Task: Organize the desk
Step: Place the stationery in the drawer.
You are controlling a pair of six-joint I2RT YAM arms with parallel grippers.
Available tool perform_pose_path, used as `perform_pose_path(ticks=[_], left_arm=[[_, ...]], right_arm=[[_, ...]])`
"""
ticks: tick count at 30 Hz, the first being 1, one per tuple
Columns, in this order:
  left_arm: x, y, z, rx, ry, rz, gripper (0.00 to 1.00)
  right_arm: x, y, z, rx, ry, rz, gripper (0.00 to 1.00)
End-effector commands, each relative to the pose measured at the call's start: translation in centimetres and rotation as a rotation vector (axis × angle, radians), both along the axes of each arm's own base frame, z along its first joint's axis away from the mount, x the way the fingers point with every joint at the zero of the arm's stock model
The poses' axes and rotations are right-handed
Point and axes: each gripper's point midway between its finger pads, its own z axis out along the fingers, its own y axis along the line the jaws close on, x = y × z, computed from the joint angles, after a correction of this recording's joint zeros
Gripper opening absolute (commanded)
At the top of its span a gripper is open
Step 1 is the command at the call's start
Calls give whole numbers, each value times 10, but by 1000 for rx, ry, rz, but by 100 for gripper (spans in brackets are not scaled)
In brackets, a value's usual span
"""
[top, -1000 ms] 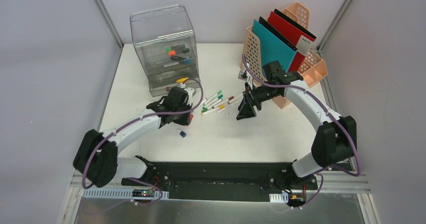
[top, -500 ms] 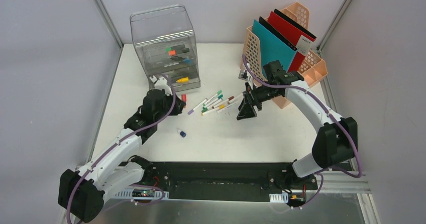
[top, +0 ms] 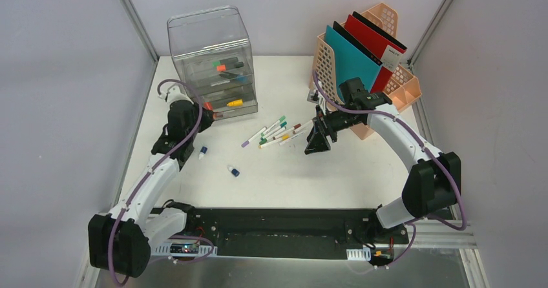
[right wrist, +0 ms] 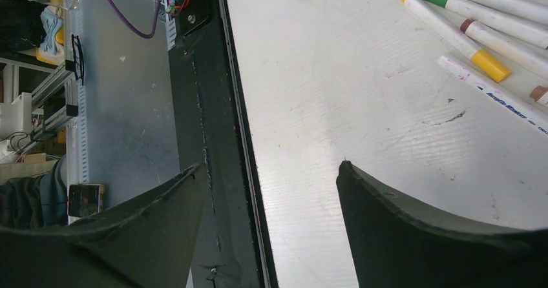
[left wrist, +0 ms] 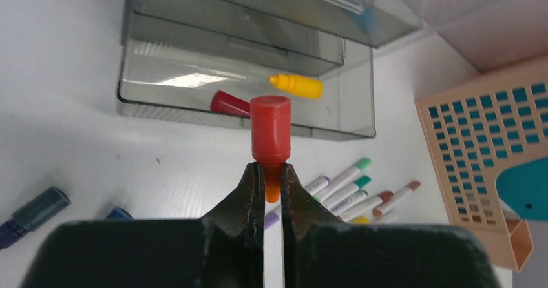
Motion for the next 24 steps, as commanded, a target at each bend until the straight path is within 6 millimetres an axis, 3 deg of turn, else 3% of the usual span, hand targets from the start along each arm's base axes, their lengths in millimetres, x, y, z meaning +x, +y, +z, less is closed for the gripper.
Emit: perform_pose_path(ticks=[1, 7, 9, 13, 19, 24], left_arm=[[28, 23, 26, -138, -71, 137, 0], [61, 32, 17, -253, -72, 237, 0], [72, 34, 13, -257, -53, 258, 11], [85, 42, 9, -245, -30, 297, 23], [75, 35, 19, -242, -53, 235, 32], [51, 15, 24, -210, -72, 68, 55]], right_arm=[[0, 4, 25, 57, -90, 27, 76], [0, 4, 24, 57, -89, 25, 76], [0, 4, 25, 58, -92, 24, 76], [0, 4, 26, 57, -97, 24, 76], [0, 3, 26, 57, -104, 23, 76], [0, 3, 26, 52, -106, 22, 77]])
